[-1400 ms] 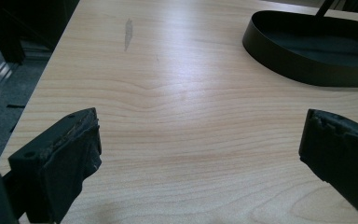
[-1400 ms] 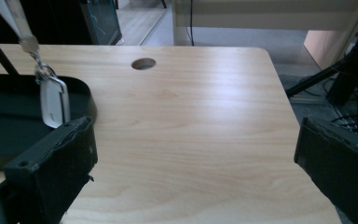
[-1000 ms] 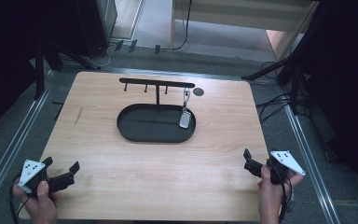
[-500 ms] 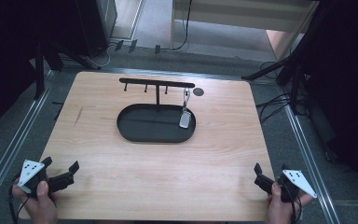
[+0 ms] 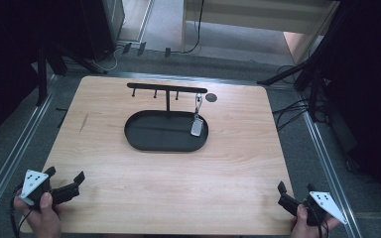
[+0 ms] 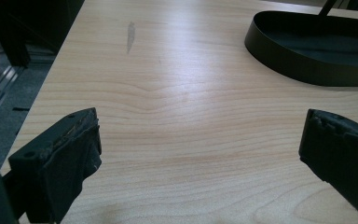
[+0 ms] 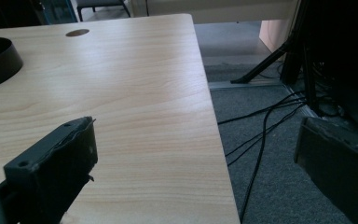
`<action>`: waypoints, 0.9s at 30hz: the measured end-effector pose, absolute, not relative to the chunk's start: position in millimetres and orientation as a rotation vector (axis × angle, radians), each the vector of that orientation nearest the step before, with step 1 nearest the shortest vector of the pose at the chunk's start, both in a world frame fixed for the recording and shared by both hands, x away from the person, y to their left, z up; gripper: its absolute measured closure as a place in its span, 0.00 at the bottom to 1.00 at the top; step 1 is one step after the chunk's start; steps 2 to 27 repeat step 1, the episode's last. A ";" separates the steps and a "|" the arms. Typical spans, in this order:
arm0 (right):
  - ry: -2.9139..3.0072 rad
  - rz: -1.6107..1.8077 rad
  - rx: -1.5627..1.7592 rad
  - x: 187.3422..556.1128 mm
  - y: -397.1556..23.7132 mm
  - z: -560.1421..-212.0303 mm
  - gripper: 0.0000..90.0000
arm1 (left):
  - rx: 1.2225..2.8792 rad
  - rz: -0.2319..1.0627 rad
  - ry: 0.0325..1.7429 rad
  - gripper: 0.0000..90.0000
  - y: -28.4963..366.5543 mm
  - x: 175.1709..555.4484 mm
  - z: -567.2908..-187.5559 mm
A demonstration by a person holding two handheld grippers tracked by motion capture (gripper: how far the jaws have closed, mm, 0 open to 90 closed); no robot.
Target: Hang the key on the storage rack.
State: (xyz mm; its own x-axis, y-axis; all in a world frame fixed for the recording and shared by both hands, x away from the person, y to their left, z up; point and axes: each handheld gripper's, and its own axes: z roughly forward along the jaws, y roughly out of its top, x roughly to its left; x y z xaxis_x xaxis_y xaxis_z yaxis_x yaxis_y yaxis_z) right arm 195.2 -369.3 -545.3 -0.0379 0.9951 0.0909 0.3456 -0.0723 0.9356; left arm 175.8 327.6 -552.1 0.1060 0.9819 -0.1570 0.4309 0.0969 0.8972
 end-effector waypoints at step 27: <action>1.474 1.118 1.497 195.6 -369.1 -545.4 0.00 | 1.478 0.768 1.468 0.00 327.6 175.8 -552.1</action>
